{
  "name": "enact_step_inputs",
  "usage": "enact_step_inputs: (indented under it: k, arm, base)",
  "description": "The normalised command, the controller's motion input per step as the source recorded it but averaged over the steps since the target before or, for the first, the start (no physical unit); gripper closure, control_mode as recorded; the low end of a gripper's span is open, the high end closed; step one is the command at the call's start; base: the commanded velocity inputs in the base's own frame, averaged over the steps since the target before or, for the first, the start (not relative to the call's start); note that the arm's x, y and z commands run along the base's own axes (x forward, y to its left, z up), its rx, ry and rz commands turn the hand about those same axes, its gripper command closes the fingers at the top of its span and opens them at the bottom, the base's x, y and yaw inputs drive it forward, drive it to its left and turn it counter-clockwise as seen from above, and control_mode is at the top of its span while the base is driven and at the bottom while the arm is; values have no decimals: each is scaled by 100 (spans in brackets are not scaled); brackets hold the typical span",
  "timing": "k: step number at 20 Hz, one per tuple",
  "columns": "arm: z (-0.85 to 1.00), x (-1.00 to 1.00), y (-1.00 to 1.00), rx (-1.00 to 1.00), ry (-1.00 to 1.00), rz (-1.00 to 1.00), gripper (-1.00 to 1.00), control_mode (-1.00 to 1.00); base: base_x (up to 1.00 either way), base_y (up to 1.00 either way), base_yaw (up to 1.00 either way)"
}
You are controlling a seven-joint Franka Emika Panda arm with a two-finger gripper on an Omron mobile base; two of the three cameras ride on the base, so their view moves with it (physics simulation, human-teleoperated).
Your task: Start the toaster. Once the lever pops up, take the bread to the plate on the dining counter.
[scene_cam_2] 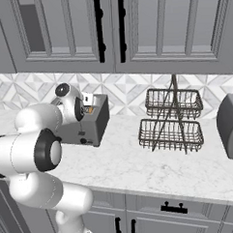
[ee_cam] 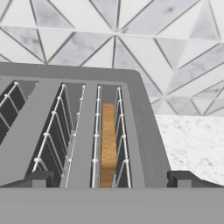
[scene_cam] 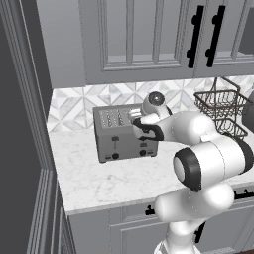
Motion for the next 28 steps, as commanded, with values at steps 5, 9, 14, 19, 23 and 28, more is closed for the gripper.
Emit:
enact_step_inputs:
  k: [5,9,14,19,23,28]
  arm:
    - [0,0,0,0,0,0,-100,-100]
    - [0,0,0,0,0,0,-100,-100]
    - [0,0,0,0,0,0,-100,-100]
    - [0,0,0,0,0,0,-100,-100]
    - [0,0,0,0,0,0,-100,-100]
    - [0,0,0,0,0,0,-100,-100]
  base:
    - [0,0,0]
    - [0,0,0]
    - [0,0,0]
    - [0,0,0]
    - [0,0,0]
    - [0,0,0]
